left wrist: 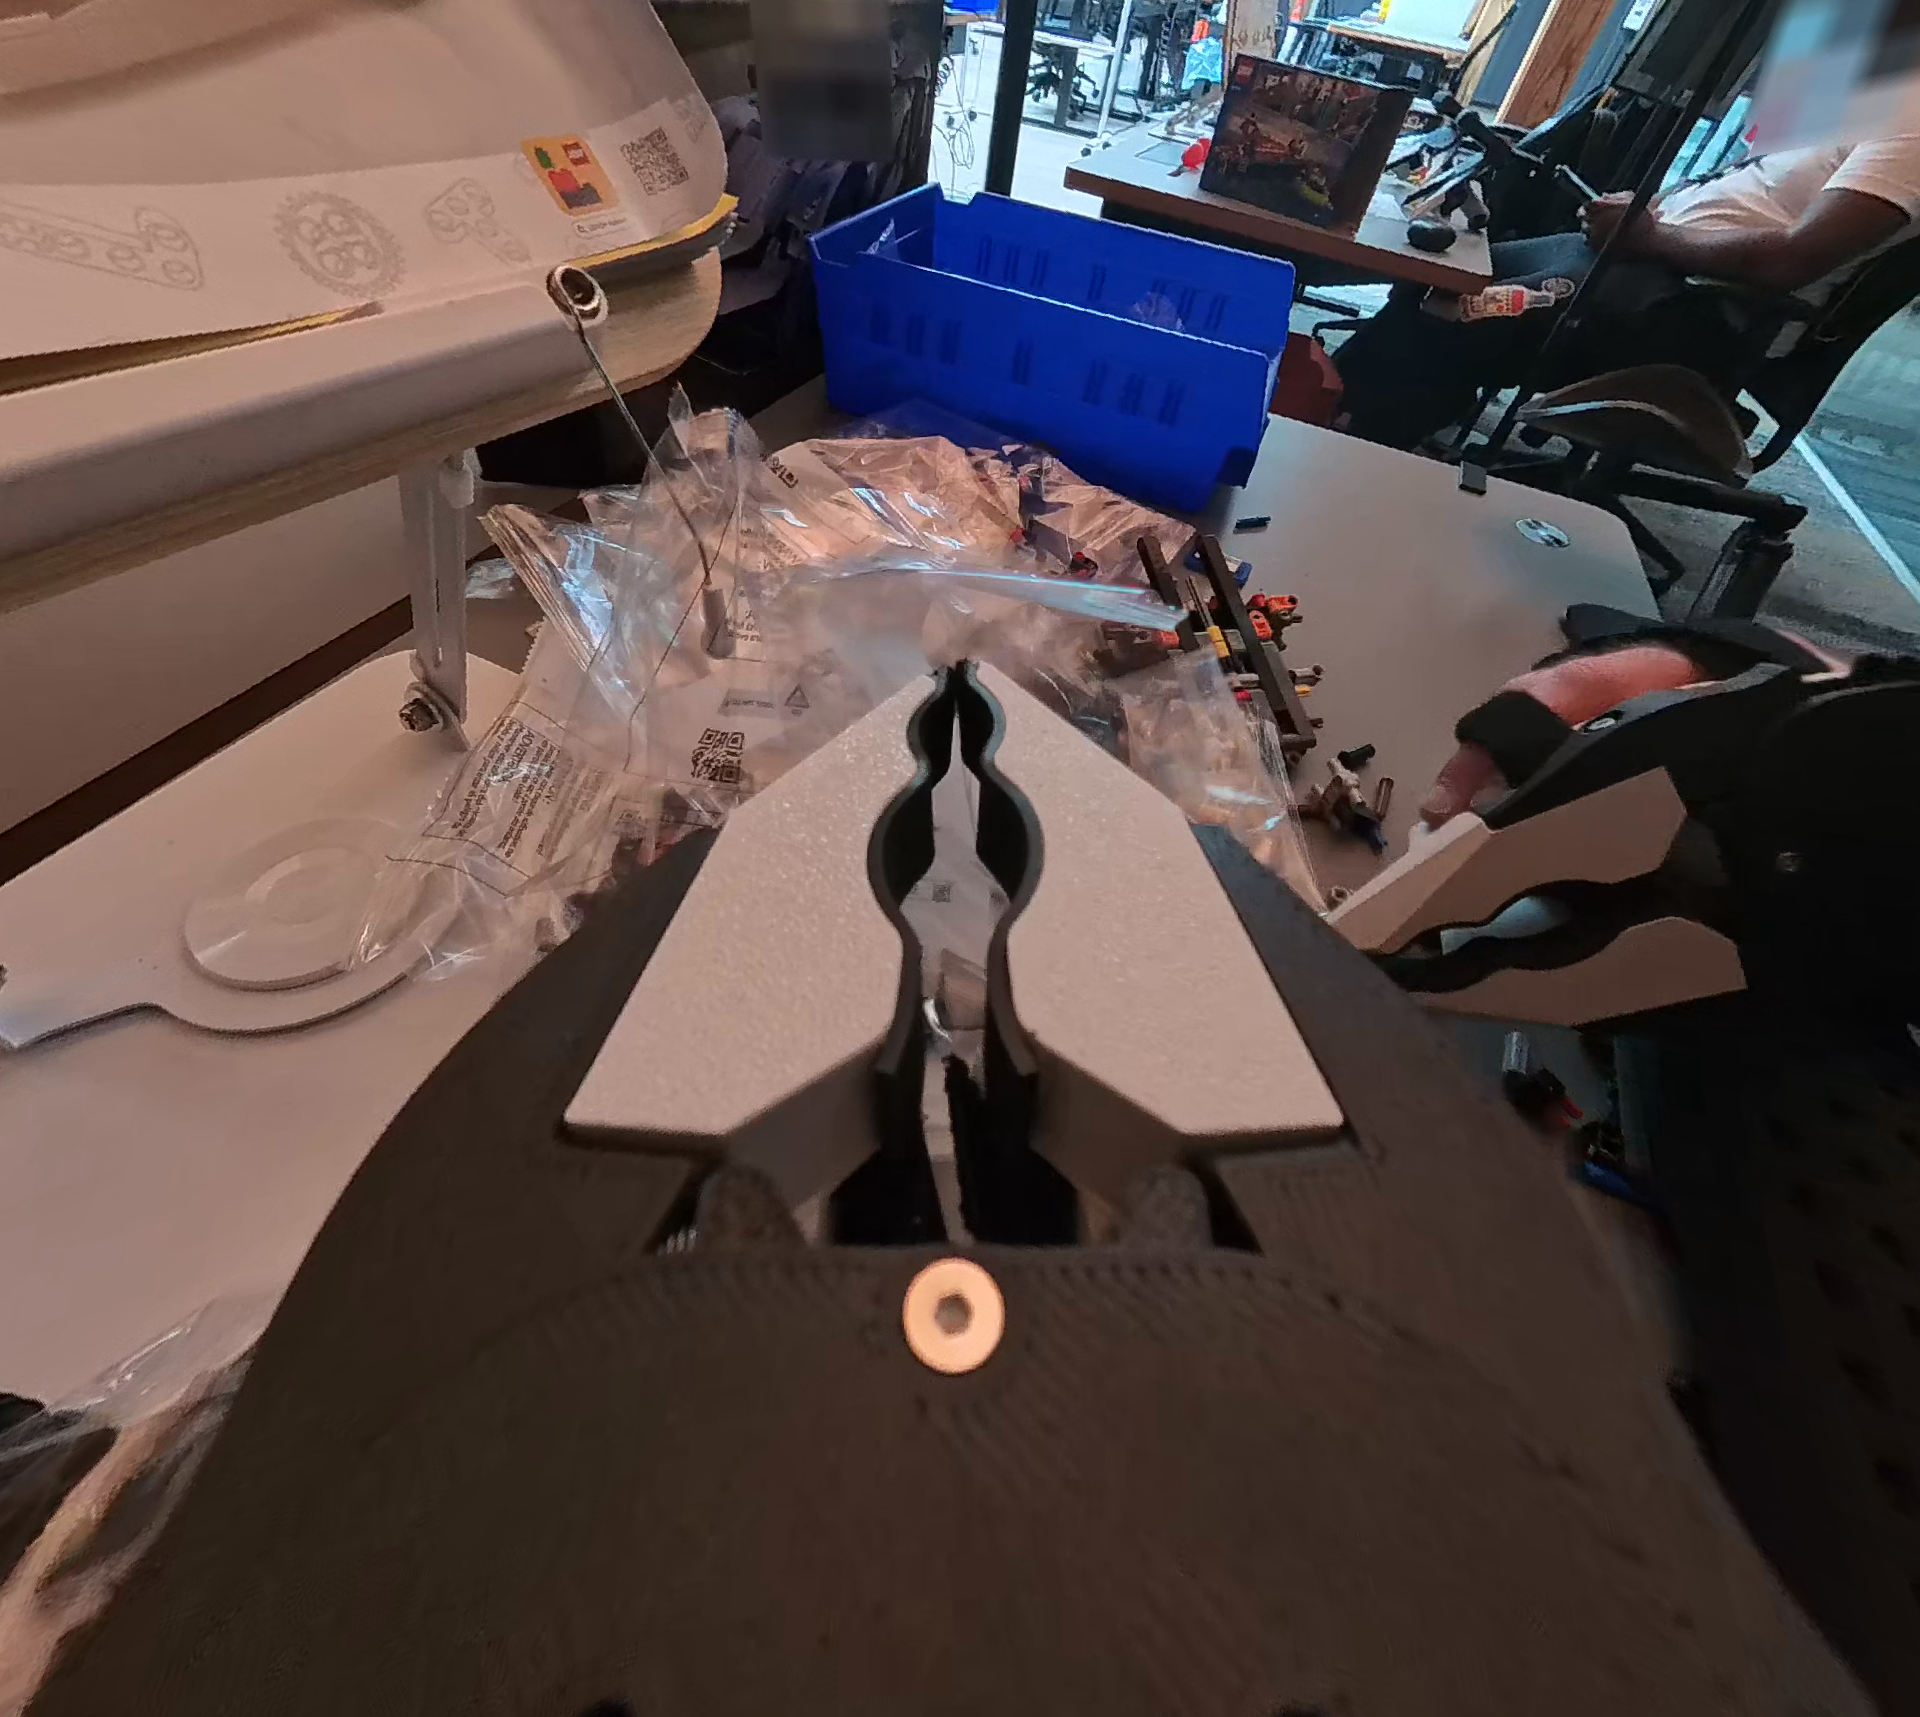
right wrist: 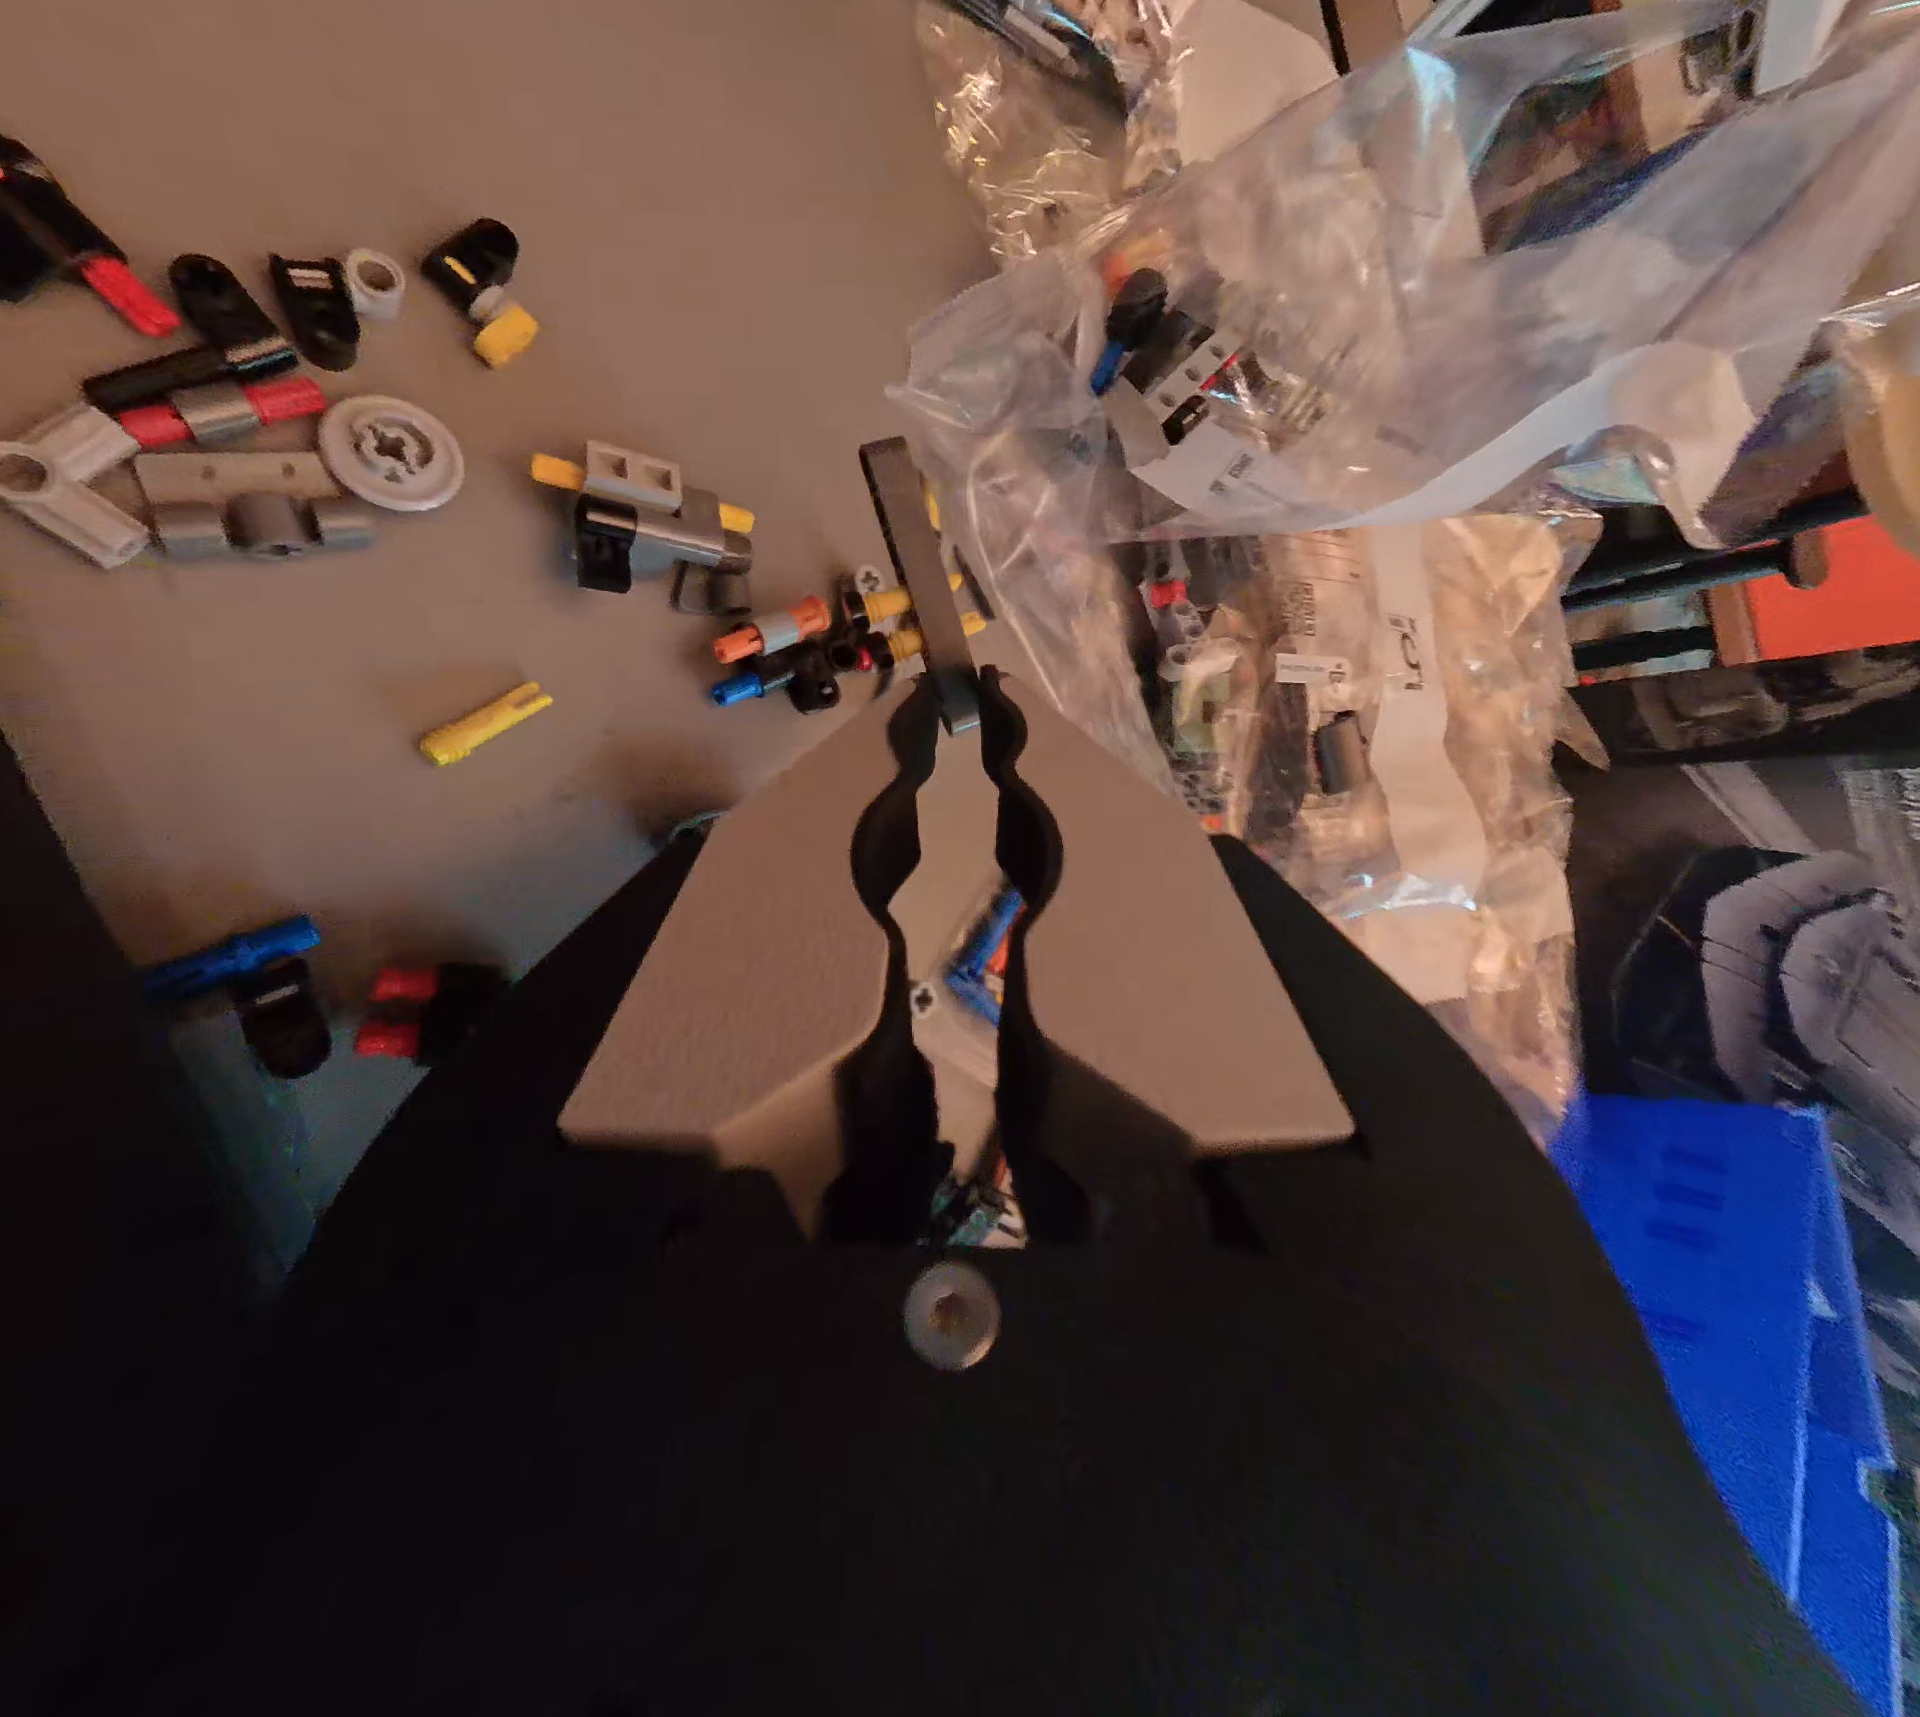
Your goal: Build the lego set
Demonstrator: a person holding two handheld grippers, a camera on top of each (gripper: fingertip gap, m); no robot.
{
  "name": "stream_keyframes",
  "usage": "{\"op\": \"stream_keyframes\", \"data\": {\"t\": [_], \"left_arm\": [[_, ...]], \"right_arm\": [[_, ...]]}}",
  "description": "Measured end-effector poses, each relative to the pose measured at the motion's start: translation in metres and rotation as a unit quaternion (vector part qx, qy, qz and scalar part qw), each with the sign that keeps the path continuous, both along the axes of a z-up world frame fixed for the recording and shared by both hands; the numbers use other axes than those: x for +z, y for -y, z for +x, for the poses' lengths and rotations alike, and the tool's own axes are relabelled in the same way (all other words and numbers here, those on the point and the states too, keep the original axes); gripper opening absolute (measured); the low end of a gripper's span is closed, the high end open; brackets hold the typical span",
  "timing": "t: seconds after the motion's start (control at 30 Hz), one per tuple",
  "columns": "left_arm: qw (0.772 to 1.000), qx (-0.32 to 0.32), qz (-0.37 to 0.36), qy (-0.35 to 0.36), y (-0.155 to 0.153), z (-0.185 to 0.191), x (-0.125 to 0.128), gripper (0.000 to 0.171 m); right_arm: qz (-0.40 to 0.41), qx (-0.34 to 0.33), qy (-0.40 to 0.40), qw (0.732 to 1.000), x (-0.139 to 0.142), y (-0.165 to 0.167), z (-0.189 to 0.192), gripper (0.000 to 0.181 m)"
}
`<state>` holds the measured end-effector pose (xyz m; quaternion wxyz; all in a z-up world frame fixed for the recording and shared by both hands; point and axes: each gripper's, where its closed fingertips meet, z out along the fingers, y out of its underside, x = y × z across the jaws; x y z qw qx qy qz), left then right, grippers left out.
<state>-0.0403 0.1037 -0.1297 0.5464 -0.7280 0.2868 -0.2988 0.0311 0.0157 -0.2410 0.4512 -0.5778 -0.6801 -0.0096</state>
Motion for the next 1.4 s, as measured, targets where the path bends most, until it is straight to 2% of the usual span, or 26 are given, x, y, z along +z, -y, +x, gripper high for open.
{"op": "stream_keyframes", "data": {"t": [0.17,0.3,0.4,0.53,0.73,0.83,0.97,1.13,1.23,1.4], "left_arm": [[0.999,-0.043,-0.028,-0.014,0.011,0.012,-0.010,0.000],[0.996,-0.067,-0.036,-0.051,0.017,0.022,-0.022,0.003],[0.994,-0.075,-0.036,-0.067,0.021,0.027,-0.027,0.010],[0.993,-0.084,-0.031,-0.071,0.026,0.025,-0.024,0.025],[0.993,-0.095,-0.004,-0.074,0.033,0.023,-0.014,0.037],[0.992,-0.097,0.007,-0.075,0.036,0.025,-0.009,0.043],[0.983,-0.160,0.023,-0.085,0.057,0.038,-0.009,0.043],[0.959,-0.247,0.033,-0.135,0.088,0.062,-0.028,0.044],[0.950,-0.266,0.032,-0.160,0.093,0.068,-0.042,0.045],[0.942,-0.275,0.020,-0.190,0.094,0.071,-0.059,0.033]], "right_arm": [[-0.079,0.068,-0.026,0.994,0.000,0.032,-0.007,0.005],[-0.123,0.120,-0.075,0.982,0.021,0.058,-0.019,0.005],[-0.097,0.114,-0.089,0.985,0.036,0.048,-0.028,0.005],[-0.077,0.091,-0.112,0.987,0.049,0.019,-0.032,0.005],[-0.097,0.075,-0.149,0.981,0.052,0.001,-0.019,0.004],[-0.088,0.059,-0.136,0.985,0.044,-0.007,-0.012,0.004],[-0.082,0.056,-0.130,0.987,0.041,-0.011,-0.009,0.004],[-0.086,0.053,-0.143,0.984,0.044,-0.016,-0.004,0.005],[-0.087,0.059,-0.154,0.982,0.047,-0.014,-0.004,0.005],[-0.087,0.060,-0.152,0.983,0.045,-0.014,-0.004,0.005]]}}
